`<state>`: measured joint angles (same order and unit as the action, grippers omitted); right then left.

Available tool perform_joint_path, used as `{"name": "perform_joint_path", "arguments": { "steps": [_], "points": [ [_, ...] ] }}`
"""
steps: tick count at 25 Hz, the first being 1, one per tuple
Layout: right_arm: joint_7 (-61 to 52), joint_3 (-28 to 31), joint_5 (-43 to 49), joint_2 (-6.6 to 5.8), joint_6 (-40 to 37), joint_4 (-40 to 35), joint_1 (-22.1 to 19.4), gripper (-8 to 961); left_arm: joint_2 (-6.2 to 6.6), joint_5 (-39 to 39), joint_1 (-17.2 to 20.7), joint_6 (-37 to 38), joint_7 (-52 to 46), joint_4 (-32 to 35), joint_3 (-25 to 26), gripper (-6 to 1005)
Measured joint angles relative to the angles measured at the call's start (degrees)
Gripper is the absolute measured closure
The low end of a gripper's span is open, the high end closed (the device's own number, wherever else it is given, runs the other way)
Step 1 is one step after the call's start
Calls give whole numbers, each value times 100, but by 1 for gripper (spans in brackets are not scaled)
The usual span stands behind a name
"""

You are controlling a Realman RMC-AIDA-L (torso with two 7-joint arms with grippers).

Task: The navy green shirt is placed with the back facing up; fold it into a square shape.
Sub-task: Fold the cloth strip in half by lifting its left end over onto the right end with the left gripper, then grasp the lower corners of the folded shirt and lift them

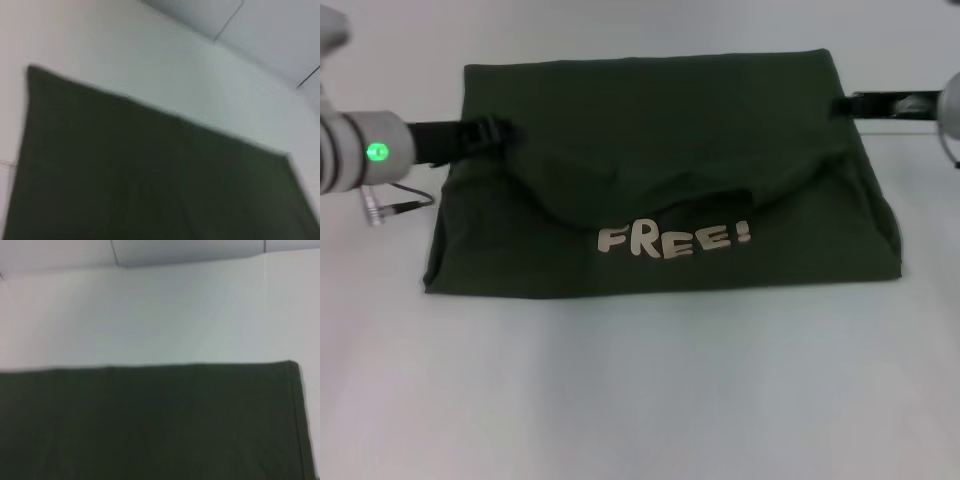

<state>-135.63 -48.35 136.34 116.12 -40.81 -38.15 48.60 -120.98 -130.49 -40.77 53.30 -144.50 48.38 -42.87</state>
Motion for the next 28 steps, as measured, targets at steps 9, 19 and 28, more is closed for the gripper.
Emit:
{"name": "perform_joint_path", "arguments": {
  "steps": [9,19,28],
  "points": [
    [542,424,-2288,-250,-2379,-558,-1337,313,-25,1177,1273,1078,506,543,128,483],
    [1133,654,-2965,-257,-3003,-130,-1701,101,217,1061,1321,1243,1573,-477,734,76],
    [1140,661,-2976,-258,-3070,-127,-1643,45,185,873,1239,749,1825,-809,639,76]
  ]
}}
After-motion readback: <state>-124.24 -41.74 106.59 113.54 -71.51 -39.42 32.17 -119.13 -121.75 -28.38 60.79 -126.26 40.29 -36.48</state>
